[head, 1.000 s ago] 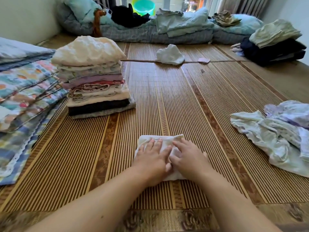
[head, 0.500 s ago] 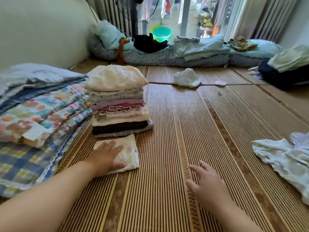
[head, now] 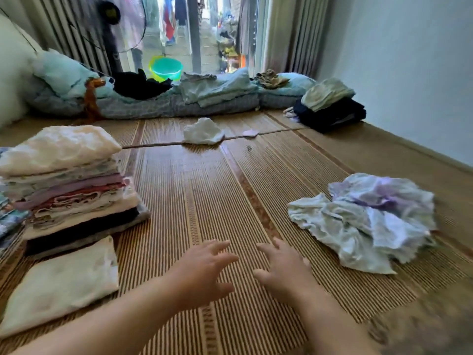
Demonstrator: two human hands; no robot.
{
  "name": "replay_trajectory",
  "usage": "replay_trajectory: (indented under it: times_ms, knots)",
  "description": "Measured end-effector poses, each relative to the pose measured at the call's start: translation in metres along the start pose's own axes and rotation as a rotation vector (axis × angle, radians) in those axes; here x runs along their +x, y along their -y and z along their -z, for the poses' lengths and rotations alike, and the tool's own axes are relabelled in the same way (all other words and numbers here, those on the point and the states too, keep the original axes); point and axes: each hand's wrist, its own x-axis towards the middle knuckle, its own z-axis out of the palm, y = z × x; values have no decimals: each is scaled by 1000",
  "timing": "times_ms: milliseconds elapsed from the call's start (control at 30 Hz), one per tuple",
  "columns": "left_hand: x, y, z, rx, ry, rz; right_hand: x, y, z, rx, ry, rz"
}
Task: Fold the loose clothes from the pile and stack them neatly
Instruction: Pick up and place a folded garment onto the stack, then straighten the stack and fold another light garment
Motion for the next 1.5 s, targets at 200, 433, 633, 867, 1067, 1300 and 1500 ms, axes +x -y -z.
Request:
replay_trajectory:
  times_ms: [200,433,633,867,1067,1300,1500]
  knots:
    - [77,-99,-6,-73,58,-184,-11,-114,54,92,-331,-374]
    - [198,-175,-15,-125,-21,-181,-6,-164,57,141,-322,-394]
    - [276,-206,-19,-373,-89,0,-6,-191,60,117,-382,-383]
    - [287,-192,1,-308,-158,71,-11,-199,62,83,-406,-357]
    - [237,-190,84,-366,-268,-52,-16,-157,78,72,-559,-198]
    - [129,-169,167,-647,-236,-186,-29,-70,96,667,-735,-81]
    - [33,-116,200,-705,-349,5,-57,-9,100,719,-433,106]
